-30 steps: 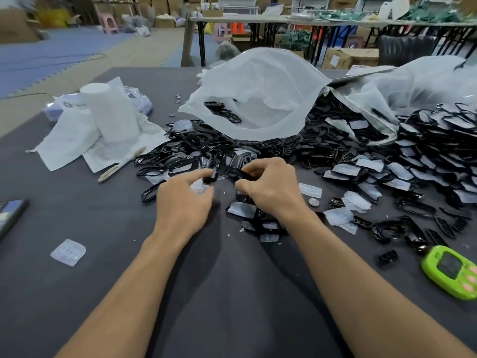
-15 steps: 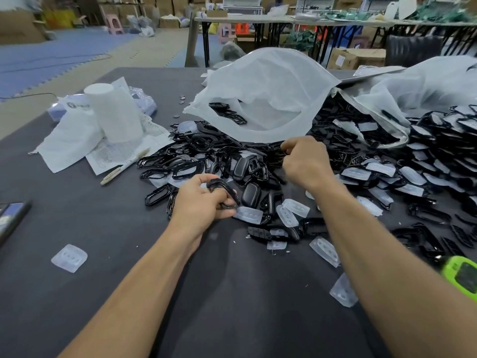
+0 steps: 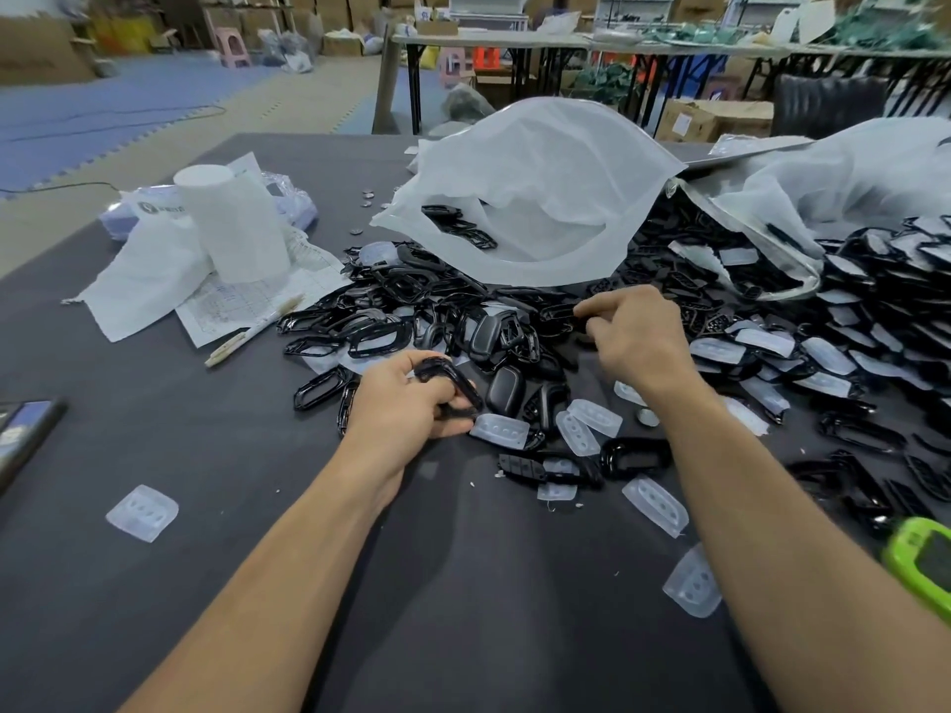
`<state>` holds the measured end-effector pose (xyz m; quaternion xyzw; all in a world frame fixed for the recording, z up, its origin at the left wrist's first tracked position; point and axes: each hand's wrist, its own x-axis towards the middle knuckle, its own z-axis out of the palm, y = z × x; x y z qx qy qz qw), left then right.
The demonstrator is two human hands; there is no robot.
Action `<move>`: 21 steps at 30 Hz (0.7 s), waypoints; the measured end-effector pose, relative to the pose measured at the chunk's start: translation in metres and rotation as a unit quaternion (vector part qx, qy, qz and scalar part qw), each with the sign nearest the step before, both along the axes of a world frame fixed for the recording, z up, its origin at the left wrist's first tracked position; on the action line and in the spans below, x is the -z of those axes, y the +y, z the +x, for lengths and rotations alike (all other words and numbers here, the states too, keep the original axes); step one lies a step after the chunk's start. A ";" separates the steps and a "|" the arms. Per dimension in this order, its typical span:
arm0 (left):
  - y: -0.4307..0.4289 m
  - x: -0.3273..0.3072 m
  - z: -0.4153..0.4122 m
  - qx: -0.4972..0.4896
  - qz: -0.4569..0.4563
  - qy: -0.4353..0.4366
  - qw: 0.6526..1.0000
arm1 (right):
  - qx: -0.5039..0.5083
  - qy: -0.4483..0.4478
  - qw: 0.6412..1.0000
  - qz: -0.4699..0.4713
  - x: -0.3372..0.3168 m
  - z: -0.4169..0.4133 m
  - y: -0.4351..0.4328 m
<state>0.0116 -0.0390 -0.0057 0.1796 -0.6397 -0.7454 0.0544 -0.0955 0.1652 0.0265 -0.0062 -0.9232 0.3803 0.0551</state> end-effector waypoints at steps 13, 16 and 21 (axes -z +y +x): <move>0.003 -0.001 0.004 0.033 -0.016 0.019 0.999 | -0.061 -0.126 0.850 -0.508 0.010 0.075 -0.049; 0.003 -0.002 0.004 0.063 -0.013 0.025 0.998 | -0.061 -0.131 0.850 -0.506 0.011 0.074 -0.049; 0.004 -0.005 0.006 0.071 0.006 0.051 0.996 | -0.058 -0.139 0.852 -0.501 0.011 0.072 -0.048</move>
